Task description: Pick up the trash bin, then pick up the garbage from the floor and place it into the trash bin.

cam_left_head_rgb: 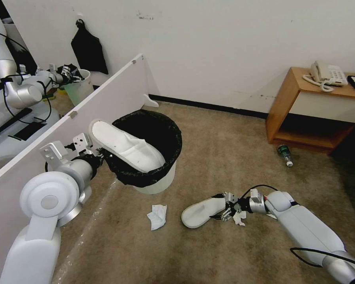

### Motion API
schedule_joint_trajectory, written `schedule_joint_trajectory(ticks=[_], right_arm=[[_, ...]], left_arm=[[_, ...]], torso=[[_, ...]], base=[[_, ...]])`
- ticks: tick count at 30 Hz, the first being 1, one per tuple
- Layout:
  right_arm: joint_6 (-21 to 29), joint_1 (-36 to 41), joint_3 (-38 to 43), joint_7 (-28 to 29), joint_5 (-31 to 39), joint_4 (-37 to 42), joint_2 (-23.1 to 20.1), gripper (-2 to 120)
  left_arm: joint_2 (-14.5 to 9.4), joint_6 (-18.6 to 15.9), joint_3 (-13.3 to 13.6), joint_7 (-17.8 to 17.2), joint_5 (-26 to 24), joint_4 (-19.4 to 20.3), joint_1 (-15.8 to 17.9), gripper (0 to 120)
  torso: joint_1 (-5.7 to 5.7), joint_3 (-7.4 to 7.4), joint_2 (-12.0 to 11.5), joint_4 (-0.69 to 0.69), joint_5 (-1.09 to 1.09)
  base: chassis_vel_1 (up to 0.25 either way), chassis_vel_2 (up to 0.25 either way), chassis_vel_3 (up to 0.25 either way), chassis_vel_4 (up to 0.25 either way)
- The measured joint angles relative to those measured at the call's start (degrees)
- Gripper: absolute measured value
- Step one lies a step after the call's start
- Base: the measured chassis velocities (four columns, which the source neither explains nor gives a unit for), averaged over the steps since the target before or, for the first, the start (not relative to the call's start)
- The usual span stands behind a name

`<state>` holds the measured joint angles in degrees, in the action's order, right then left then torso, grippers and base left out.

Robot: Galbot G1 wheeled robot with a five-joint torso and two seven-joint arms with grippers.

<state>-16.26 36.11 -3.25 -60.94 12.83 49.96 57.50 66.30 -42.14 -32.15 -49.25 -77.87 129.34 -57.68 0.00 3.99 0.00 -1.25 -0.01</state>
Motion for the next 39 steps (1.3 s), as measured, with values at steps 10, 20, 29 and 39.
schedule_joint_trajectory(ticks=[10, 20, 29, 39], right_arm=[[-1.95, -1.14, 0.19, 2.12, 0.79, -4.75, 2.86, 100], [-3.27, -1.50, 1.14, 4.93, 0.66, -7.88, 5.75, 100], [-4.39, -1.88, 0.74, 8.73, 0.18, -10.96, 10.82, 100], [-4.70, -1.53, -0.11, 11.67, -0.22, -12.15, 12.86, 100]], left_arm=[[-0.15, 0.00, -0.21, 0.20, 0.25, 0.44, -0.62, 5], [-0.19, 0.00, -0.36, 0.37, 0.30, 0.78, -1.21, 5], [-0.25, 0.00, -0.37, 0.40, 0.32, 1.14, -1.33, 5], [-0.60, 0.00, -0.69, 0.36, 0.28, 1.67, -1.43, 5]], torso=[[0.00, 0.00, 0.00, 0.00, 0.00], [0.00, 0.00, 0.00, -0.01, 0.00], [0.00, 0.00, 0.00, 0.01, 0.00], [0.00, 0.00, 0.00, 0.00, 0.01]], base=[[0.000, 0.000, 0.000, 0.000], [0.000, 0.000, 0.000, 0.000], [0.000, 0.000, 0.000, 0.000], [0.000, 0.000, 0.000, 0.000]])
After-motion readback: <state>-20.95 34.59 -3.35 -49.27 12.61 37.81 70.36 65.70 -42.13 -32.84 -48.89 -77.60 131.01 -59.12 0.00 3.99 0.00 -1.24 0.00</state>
